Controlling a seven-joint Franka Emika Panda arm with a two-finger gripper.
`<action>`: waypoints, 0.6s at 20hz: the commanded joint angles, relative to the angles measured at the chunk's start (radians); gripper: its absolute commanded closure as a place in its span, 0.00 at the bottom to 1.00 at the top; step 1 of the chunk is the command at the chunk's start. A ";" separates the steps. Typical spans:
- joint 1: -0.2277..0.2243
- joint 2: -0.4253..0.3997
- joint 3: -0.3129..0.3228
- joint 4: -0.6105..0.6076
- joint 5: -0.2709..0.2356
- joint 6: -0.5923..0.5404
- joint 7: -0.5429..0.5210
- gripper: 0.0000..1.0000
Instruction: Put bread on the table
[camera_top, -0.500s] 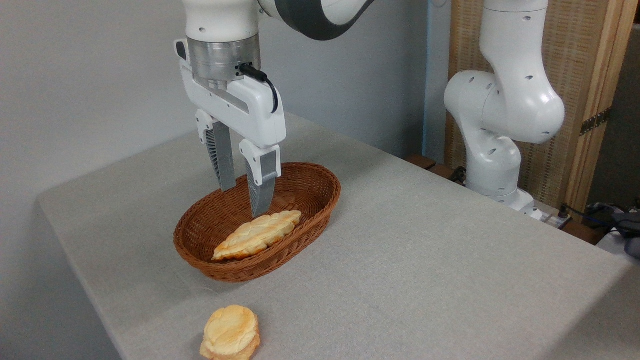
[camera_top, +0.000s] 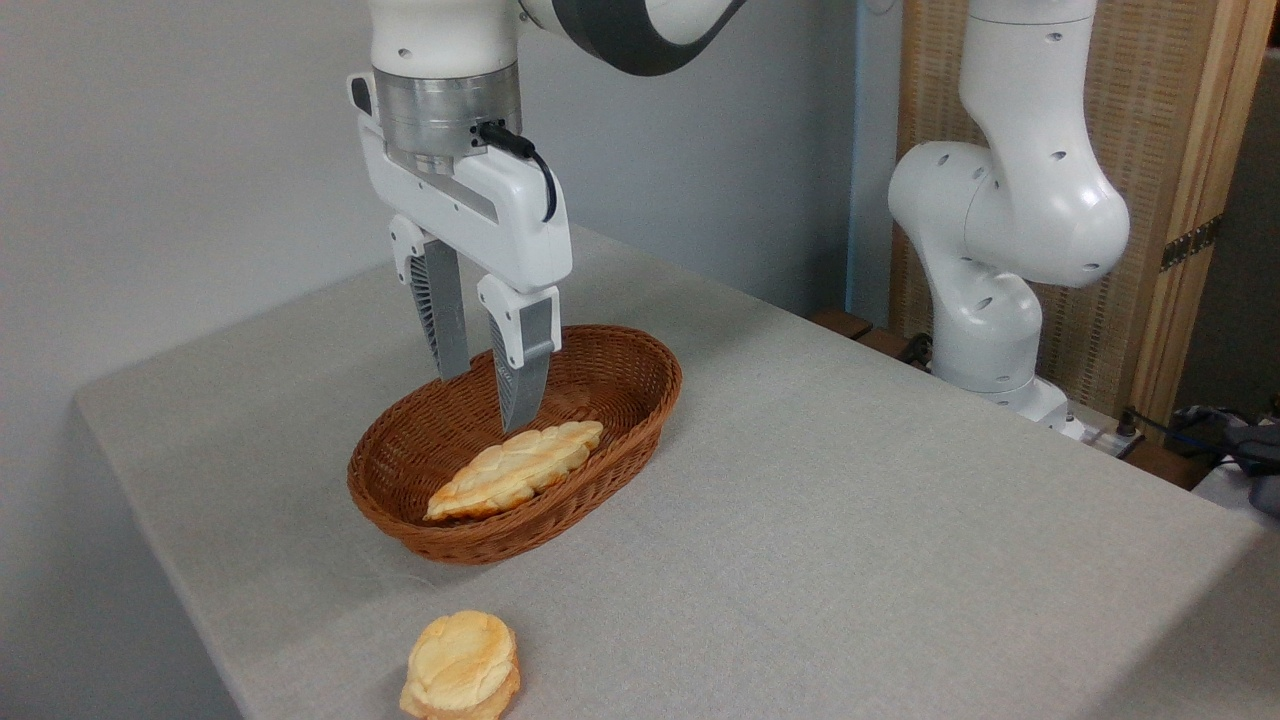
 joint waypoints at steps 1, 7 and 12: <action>-0.005 -0.008 0.001 0.012 -0.002 -0.032 0.006 0.00; -0.016 -0.008 -0.005 0.006 -0.002 -0.034 -0.003 0.00; -0.027 -0.013 -0.022 -0.027 -0.004 -0.035 -0.026 0.00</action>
